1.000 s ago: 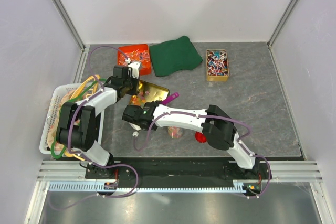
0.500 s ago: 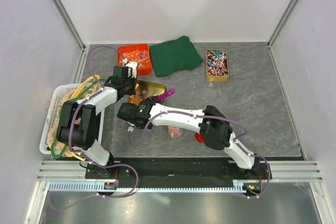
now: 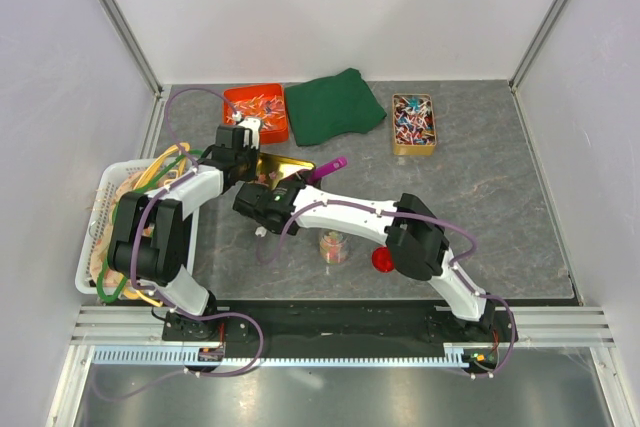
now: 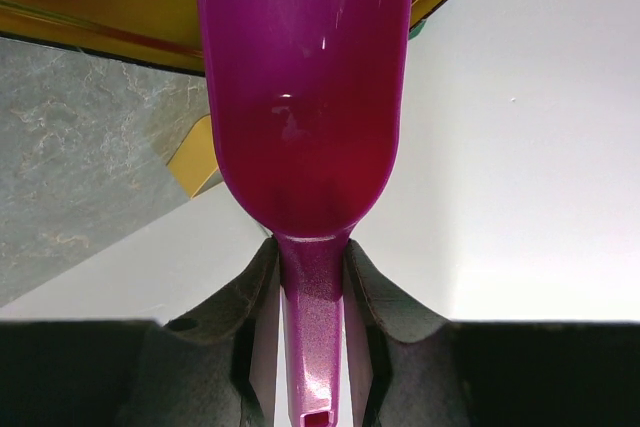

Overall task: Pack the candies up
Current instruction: Scoop the fake candies from the storage box.

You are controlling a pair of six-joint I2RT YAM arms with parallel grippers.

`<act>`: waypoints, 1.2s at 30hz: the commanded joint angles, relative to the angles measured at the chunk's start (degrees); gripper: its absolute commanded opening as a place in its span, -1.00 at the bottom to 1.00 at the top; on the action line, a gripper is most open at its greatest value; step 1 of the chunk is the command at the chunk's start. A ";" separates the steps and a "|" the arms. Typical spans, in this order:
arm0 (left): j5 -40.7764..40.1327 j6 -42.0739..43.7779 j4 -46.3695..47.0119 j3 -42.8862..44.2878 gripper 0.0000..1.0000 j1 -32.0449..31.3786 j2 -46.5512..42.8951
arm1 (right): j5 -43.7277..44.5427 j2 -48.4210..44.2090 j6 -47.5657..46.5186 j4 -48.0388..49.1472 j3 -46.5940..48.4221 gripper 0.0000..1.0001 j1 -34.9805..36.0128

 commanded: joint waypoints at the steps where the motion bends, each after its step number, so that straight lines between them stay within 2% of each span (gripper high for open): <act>1: -1.41 -2.93 2.16 2.23 -0.96 0.37 -1.17 | 3.61 1.18 0.51 -0.30 1.06 -1.00 0.12; 22: -5.02 -4.07 2.07 1.97 -0.96 0.80 -0.82 | 3.79 11.73 1.56 1.90 8.53 -1.00 4.96; 36: -9.59 -4.78 1.72 1.88 -0.96 1.07 -0.47 | 3.88 22.55 6.14 3.65 22.68 -1.00 6.63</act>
